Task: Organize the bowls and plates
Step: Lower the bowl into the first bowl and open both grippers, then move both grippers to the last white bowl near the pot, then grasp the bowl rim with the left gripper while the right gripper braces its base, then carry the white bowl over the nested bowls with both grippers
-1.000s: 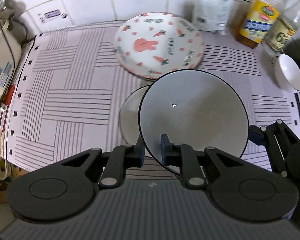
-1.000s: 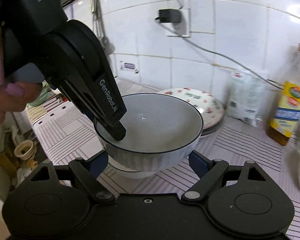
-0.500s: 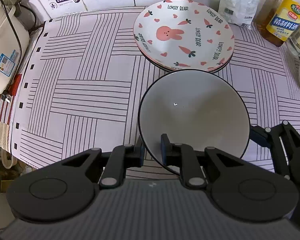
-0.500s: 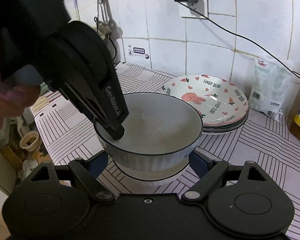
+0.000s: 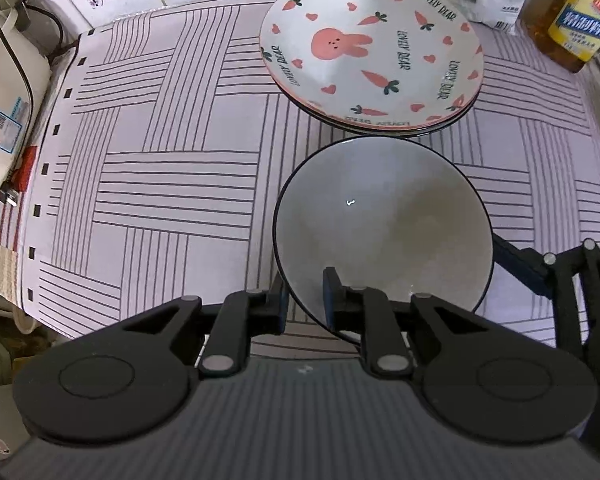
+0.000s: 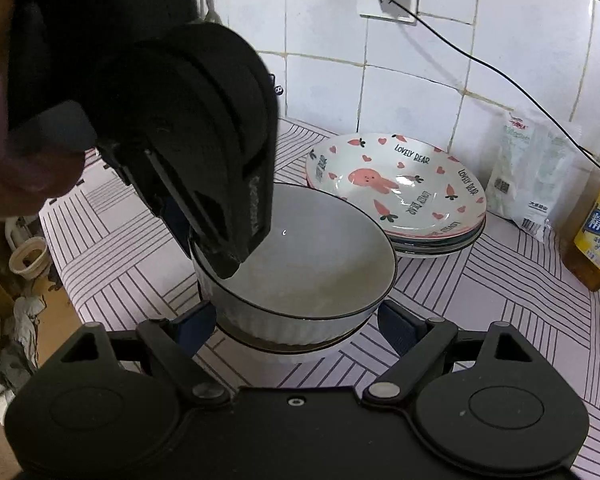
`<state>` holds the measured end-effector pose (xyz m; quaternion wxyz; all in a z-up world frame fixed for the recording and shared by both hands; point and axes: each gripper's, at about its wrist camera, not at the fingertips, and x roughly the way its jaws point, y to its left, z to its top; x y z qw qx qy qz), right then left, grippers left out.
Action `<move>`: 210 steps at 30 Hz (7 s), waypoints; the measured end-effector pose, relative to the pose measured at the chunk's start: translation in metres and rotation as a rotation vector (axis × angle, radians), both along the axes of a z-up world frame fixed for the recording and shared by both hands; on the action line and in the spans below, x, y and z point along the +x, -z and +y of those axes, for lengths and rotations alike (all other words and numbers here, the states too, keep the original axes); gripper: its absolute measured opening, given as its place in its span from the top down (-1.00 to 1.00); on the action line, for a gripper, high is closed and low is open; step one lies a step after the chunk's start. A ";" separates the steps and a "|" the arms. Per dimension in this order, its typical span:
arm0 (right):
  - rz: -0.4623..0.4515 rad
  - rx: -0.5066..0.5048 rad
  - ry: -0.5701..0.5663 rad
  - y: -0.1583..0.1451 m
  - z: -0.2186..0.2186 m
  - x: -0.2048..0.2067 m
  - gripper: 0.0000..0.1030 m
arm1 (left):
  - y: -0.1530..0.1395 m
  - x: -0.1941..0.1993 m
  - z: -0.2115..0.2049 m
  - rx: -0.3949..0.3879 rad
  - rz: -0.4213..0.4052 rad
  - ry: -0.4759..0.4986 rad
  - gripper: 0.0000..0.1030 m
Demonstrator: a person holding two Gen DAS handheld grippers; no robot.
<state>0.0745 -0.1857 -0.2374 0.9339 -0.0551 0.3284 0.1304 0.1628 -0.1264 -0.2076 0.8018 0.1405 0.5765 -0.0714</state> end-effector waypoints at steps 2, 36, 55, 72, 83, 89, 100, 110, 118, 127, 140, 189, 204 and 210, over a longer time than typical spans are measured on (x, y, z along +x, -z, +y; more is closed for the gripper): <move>0.009 0.009 -0.003 0.000 0.000 0.002 -0.78 | 0.003 0.001 0.000 0.008 0.006 0.003 0.69; -0.155 0.128 0.214 -0.044 -0.109 -0.096 -0.83 | -0.063 -0.058 -0.081 -0.118 -0.112 0.236 0.29; -0.190 0.224 0.640 -0.029 -0.217 -0.125 -0.84 | -0.055 -0.046 -0.205 -0.274 -0.082 0.492 -0.15; -0.102 0.156 0.805 0.048 -0.276 -0.052 -0.84 | 0.023 0.024 -0.286 -0.399 -0.054 0.498 -0.23; -0.045 0.171 0.800 0.052 -0.290 -0.024 -0.84 | 0.047 0.043 -0.325 -0.396 -0.064 0.462 -0.23; -0.024 0.125 0.793 0.051 -0.293 -0.014 -0.84 | 0.047 0.041 -0.342 -0.310 -0.117 0.560 -0.16; -0.036 0.133 0.791 0.055 -0.299 -0.004 -0.85 | 0.053 0.046 -0.352 -0.270 -0.032 0.560 0.78; -0.061 0.185 0.772 0.052 -0.287 -0.023 -0.84 | 0.040 0.029 -0.336 -0.243 -0.011 0.569 0.79; -0.107 0.170 0.758 0.038 -0.278 -0.036 -0.84 | 0.014 0.001 -0.314 -0.234 -0.080 0.583 0.78; -0.152 0.160 0.707 0.016 -0.253 -0.062 -0.83 | -0.014 -0.028 -0.276 -0.262 -0.127 0.546 0.78; -0.246 0.139 0.559 -0.026 -0.200 -0.090 -0.83 | -0.071 -0.071 -0.210 -0.209 -0.249 0.490 0.77; 0.000 0.103 -0.082 -0.031 -0.014 0.017 -0.82 | -0.034 -0.024 0.007 -0.062 -0.098 0.018 0.69; 0.092 -0.028 -0.094 -0.033 0.002 0.026 -0.86 | -0.016 -0.017 0.008 -0.056 -0.040 -0.017 0.63; 0.100 -0.077 -0.096 -0.030 0.006 0.028 -0.91 | -0.009 -0.017 0.007 -0.058 -0.053 -0.033 0.63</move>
